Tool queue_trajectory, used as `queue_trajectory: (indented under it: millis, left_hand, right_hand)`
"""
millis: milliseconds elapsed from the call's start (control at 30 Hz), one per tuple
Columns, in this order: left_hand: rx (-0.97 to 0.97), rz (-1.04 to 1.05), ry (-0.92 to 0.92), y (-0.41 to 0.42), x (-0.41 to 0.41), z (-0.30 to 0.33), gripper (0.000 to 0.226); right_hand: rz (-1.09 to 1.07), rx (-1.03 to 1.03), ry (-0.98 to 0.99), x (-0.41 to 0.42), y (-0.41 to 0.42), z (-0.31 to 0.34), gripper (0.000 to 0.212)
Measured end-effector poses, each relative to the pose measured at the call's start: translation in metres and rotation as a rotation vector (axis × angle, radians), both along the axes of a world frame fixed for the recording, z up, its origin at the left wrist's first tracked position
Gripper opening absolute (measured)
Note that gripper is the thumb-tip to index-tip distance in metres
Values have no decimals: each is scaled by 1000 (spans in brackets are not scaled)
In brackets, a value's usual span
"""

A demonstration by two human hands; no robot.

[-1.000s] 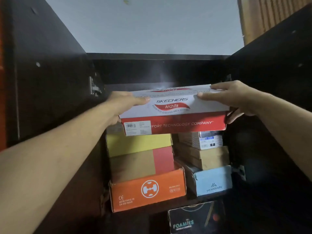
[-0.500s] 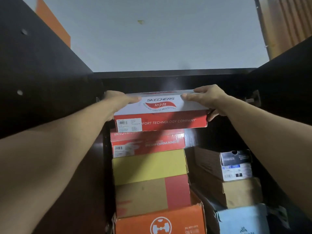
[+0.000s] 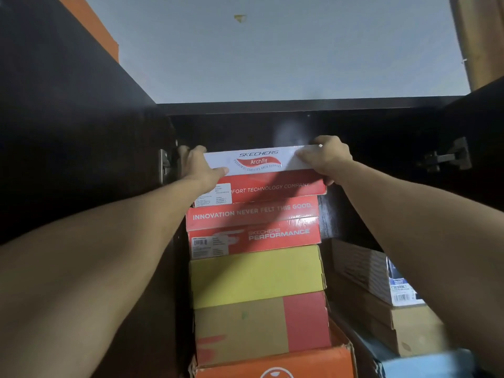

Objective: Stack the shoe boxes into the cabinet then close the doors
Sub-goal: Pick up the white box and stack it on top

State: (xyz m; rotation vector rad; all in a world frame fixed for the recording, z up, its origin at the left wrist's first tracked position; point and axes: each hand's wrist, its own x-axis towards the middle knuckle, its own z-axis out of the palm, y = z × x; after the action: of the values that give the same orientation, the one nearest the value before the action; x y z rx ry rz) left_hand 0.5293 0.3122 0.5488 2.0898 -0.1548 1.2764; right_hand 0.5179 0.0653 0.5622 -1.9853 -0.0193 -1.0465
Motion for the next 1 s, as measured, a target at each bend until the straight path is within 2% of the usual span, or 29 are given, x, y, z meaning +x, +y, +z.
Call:
queue_trajectory:
  millis: [100, 233, 400, 733, 900, 1000]
  left_hand:
    - [123, 102, -33, -2, 5, -2, 60]
    - [428, 314, -37, -2, 12, -12, 82]
    - [574, 399, 27, 0, 24, -32, 96]
    - [632, 358, 131, 0, 18, -32, 107]
    - [652, 345, 53, -19, 8, -51, 90]
    - [687, 205, 61, -46, 1, -68, 86]
  right_hand:
    - [-45, -21, -34, 12, 0, -5, 55]
    - [-137, -53, -67, 16, 4, -16, 55]
    - [-145, -109, -101, 24, 8, -33, 47]
    - [-50, -231, -68, 29, 0, -44, 50]
    - [-88, -229, -53, 8, -20, -57, 58]
    - [-109, -277, -17, -16, -42, -72, 57]
